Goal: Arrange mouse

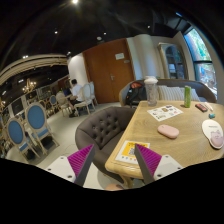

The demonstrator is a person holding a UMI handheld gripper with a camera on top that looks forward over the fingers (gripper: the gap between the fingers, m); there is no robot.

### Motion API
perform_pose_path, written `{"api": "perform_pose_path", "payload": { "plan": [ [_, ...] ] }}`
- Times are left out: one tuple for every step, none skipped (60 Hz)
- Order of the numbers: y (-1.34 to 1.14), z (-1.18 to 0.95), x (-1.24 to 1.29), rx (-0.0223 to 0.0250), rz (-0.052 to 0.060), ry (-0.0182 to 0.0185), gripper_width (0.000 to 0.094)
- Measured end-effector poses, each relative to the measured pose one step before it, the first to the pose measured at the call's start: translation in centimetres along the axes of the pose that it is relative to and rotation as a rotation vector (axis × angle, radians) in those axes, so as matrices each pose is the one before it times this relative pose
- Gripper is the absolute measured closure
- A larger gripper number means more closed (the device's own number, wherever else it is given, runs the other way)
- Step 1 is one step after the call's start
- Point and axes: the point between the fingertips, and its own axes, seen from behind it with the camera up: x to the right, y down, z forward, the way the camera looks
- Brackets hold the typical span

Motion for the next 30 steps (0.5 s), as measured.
{"api": "perform_pose_path", "payload": {
  "plan": [
    [-0.594, -0.612, -0.421, -0.00362, 0.0014, 0.00070, 0.0102],
    [0.763, 0.692, 0.393, 0.00015, -0.0002, -0.00325, 0.0101],
    [-0.553, -0.607, -0.473, -0.00328, 0.0030, -0.00321, 0.0101],
    [0.127, 0.033, -0.039, -0.00168, 0.0034, -0.00473, 0.0100],
    [0.082, 0.030, 0.009, -0.00182, 0.0045, -0.00350, 0.0101],
    [0.056, -0.023, 0.044, -0.00153, 0.0048, -0.00235, 0.0102],
    [0.222, 0.130, 0.457, 0.00100, 0.0028, -0.00315, 0.0101],
    [-0.001, -0.051, 0.085, 0.00030, 0.0018, -0.00134, 0.0103],
    [0.033, -0.030, 0.071, 0.00058, -0.0003, -0.00055, 0.0104],
    [0.030, -0.022, 0.085, 0.00098, -0.0021, 0.00084, 0.0102],
    [0.020, -0.011, 0.115, 0.00046, -0.0026, 0.00159, 0.0103],
    [0.041, -0.017, 0.187, -0.00046, -0.0030, 0.00305, 0.0103],
    [0.071, 0.045, 0.048, -0.00089, -0.0017, 0.00467, 0.0103],
    [0.061, 0.012, 0.224, -0.00036, -0.0021, 0.00386, 0.0103],
    [0.055, 0.038, 0.207, 0.00056, -0.0014, 0.00377, 0.0103],
    [0.029, 0.026, 0.284, 0.00006, -0.0015, 0.00454, 0.0103],
    [0.092, 0.013, 0.337, -0.00121, -0.0014, 0.00556, 0.0103],
    [0.131, -0.019, 0.246, -0.00401, -0.0011, 0.00854, 0.0103],
    [0.156, 0.033, 0.448, -0.00429, -0.0020, 0.00847, 0.0103],
    [0.198, 0.019, 0.522, -0.00505, -0.0018, 0.00953, 0.0103],
    [0.227, 0.066, 0.600, -0.00490, -0.0006, 0.01079, 0.0105],
    [0.201, 0.041, 0.674, -0.00414, 0.0003, 0.01147, 0.0104],
    [0.081, 0.114, 0.637, -0.00347, 0.0014, 0.01131, 0.0104],
    [0.118, 0.039, 0.722, -0.00294, 0.0011, 0.01302, 0.0103],
    [0.142, 0.069, 0.743, -0.00348, -0.0009, 0.01328, 0.0104],
    [0.107, 0.102, 0.747, -0.00428, -0.0032, 0.01455, 0.0103],
    [0.143, 0.065, 0.900, -0.00535, -0.0051, 0.01634, 0.0104],
    [0.106, 0.188, 0.952, -0.00575, -0.0060, 0.01831, 0.0102],
    [0.084, 0.212, 0.979, -0.00519, -0.0063, 0.01934, 0.0099],
    [-0.015, 0.349, 0.820, -0.00454, -0.0078, 0.02151, 0.0101]
  ]
}}
